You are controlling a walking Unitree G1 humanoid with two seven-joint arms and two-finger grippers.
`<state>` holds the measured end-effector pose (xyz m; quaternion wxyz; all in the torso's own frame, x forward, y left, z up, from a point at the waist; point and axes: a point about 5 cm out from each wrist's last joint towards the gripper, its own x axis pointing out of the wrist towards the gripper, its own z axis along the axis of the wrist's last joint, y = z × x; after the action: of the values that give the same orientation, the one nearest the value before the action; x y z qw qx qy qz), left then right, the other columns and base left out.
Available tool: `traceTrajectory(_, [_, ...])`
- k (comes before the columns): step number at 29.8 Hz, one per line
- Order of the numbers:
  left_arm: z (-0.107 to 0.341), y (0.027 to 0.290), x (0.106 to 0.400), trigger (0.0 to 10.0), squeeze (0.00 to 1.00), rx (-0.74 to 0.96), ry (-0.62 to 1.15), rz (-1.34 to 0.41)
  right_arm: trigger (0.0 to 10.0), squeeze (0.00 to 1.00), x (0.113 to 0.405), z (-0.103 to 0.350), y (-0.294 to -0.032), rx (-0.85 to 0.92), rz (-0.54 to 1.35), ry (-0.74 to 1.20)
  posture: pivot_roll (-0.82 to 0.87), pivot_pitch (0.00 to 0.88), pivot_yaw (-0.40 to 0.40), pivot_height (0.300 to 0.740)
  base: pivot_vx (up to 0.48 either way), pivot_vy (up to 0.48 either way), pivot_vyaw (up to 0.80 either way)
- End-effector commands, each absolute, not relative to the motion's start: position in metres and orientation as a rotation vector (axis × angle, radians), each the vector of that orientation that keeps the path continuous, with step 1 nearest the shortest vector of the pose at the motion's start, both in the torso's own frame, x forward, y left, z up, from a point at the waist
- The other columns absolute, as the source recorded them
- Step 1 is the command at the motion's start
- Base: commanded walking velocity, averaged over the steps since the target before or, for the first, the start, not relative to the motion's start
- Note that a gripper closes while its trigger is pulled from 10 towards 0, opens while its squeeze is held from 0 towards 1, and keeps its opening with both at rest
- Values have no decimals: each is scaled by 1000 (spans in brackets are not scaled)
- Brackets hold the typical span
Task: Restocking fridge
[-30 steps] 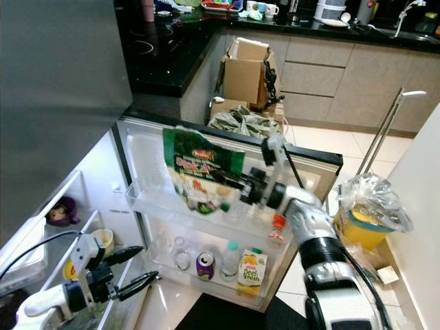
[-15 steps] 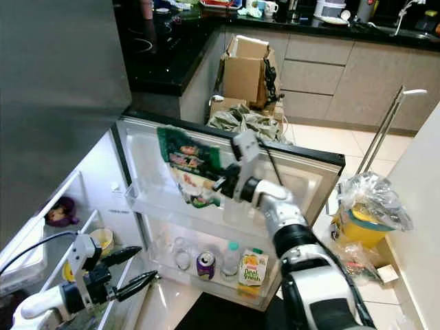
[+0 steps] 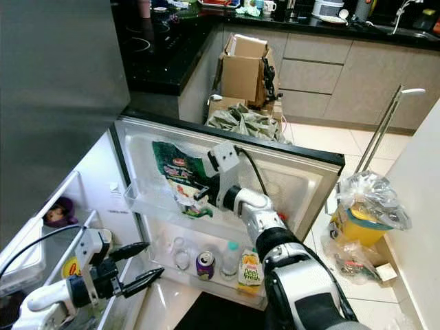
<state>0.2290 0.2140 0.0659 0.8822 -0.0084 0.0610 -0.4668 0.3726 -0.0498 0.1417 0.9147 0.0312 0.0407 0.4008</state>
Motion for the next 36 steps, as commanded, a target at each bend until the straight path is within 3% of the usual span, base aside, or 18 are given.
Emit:
traceTrajectory(1, [66,211,228,10000,0,-19,132,-985,10000,0,376,147,-51,50,803,53,-49,0,-93,740,0,0,0])
traceTrajectory(3, [66,211,228,10000,0,-19,132,-987,10000,0,375,146,-52,51,795,56,-49,0,-92,740,0,0,0])
traceTrajectory(4, [67,211,228,10000,0,-19,132,-989,10000,278,374,142,-54,47,785,59,-49,0,-92,740,0,0,0])
traceTrajectory(5, [67,211,228,10000,0,-19,132,-989,10000,278,374,142,-54,47,785,59,-49,0,-92,740,0,0,0])
traceTrajectory(6, [67,210,228,10000,0,-19,132,-990,10000,949,373,139,-55,46,778,63,-50,0,-91,740,0,0,0])
traceTrajectory(8, [68,210,228,10000,0,-19,132,-991,10000,949,373,138,-56,49,774,65,-50,0,-91,740,0,0,0])
traceTrajectory(9, [68,210,228,10000,0,-19,133,-992,10000,1000,373,138,-57,55,771,62,-50,0,-91,740,0,0,0])
traceTrajectory(13, [68,210,228,10000,0,-19,133,-995,10000,1000,375,142,-60,92,765,34,-50,0,-91,740,0,0,0])
traceTrajectory(15, [68,210,228,10000,0,-19,133,-996,10000,961,376,146,-61,111,766,14,-50,0,-91,740,0,0,0])
traceTrajectory(16, [68,210,228,10000,0,-19,133,-997,10000,867,378,151,-63,126,770,-7,-50,0,-91,740,0,0,0])
traceTrajectory(17, [68,210,228,10000,0,-19,133,-997,10000,867,378,151,-63,126,770,-7,-50,0,-91,740,0,0,0])
traceTrajectory(18, [68,209,228,10000,0,-20,132,-999,10000,475,379,157,-64,146,785,-32,-50,0,-91,740,0,0,0])
traceTrajectory(19, [69,209,228,10000,0,-21,131,-1001,10000,0,381,166,-66,165,797,-66,-54,0,-89,740,0,0,0])
traceTrajectory(27, [69,208,229,10000,0,-26,131,-1007,10000,0,383,188,-71,197,884,-151,-57,0,-87,740,0,0,0])
traceTrajectory(33, [69,208,229,10000,0,-28,135,-1011,10000,0,375,210,-75,186,1084,-235,-59,0,-86,740,0,0,0])
traceTrajectory(35, [68,209,227,10000,0,-33,144,-1013,10000,0,356,223,-90,139,1259,-288,-64,0,-87,740,0,0,0])
traceTrajectory(36, [68,209,227,10000,0,-33,144,-1013,10000,0,356,223,-90,139,1259,-288,-64,0,-87,740,0,0,0])
